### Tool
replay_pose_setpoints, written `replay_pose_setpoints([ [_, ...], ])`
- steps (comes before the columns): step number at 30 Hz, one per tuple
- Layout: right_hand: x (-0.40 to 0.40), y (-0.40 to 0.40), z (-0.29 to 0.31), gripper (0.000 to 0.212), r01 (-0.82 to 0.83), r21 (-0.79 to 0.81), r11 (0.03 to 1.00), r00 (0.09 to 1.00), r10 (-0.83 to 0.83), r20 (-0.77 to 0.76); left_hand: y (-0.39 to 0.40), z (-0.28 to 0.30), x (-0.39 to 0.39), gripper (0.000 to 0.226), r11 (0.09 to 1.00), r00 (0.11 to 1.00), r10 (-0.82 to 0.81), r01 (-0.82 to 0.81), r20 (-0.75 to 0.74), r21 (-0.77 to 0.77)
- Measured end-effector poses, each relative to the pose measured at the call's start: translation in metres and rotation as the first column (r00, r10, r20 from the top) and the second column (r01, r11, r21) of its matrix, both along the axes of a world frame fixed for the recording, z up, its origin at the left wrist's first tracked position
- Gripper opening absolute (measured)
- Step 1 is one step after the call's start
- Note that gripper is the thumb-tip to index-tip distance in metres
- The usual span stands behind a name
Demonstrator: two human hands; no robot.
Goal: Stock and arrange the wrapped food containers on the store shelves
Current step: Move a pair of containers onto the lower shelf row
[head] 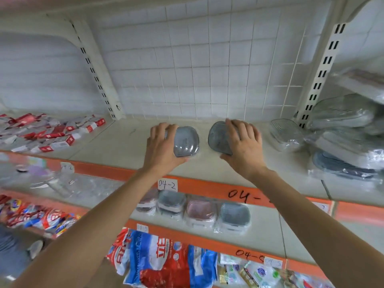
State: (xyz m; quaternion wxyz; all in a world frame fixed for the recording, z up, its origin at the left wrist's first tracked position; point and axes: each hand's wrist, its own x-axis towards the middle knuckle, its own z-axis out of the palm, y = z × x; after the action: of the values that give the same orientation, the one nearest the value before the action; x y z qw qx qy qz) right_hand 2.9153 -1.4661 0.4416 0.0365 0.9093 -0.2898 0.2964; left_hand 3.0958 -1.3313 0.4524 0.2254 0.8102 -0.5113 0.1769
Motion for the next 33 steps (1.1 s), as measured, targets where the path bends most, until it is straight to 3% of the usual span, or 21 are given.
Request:
replay_pose_setpoints([
  [8, -0.058, 0.130, -0.032, 0.086, -0.075, -0.026, 0.997, 0.995, 0.077, 0.064, 0.136, -0.041, -0.046, 0.092, 0.991, 0.993, -0.120, 0.118, -0.023, -0.061],
  [14, -0.107, 0.174, -0.086, 0.087, -0.049, 0.176, 0.983, 0.941, 0.104, -0.321, 0.171, -0.093, -0.076, 0.089, 0.919, 0.969, -0.244, 0.240, -0.026, 0.313],
  [16, -0.115, 0.175, -0.101, 0.086, -0.018, 0.219, 0.975, 0.934, 0.095, -0.345, 0.163, -0.104, -0.079, 0.089, 0.900, 0.972, -0.234, 0.229, -0.033, 0.370],
  [19, -0.119, 0.165, -0.127, 0.084, 0.012, 0.238, 0.971, 0.926, 0.078, -0.369, 0.142, -0.126, -0.082, 0.095, 0.878, 0.969, -0.186, 0.238, -0.161, 0.416],
  [23, -0.106, 0.125, -0.179, 0.084, 0.045, 0.253, 0.967, 0.925, 0.056, -0.377, 0.094, -0.175, -0.069, 0.101, 0.857, 0.971, -0.163, 0.227, -0.175, 0.462],
  [33, -0.015, -0.040, -0.267, 0.083, 0.124, 0.178, 0.976, 0.977, -0.089, -0.191, -0.058, -0.273, 0.005, 0.104, 0.967, 0.950, -0.120, 0.178, -0.289, 0.183],
])
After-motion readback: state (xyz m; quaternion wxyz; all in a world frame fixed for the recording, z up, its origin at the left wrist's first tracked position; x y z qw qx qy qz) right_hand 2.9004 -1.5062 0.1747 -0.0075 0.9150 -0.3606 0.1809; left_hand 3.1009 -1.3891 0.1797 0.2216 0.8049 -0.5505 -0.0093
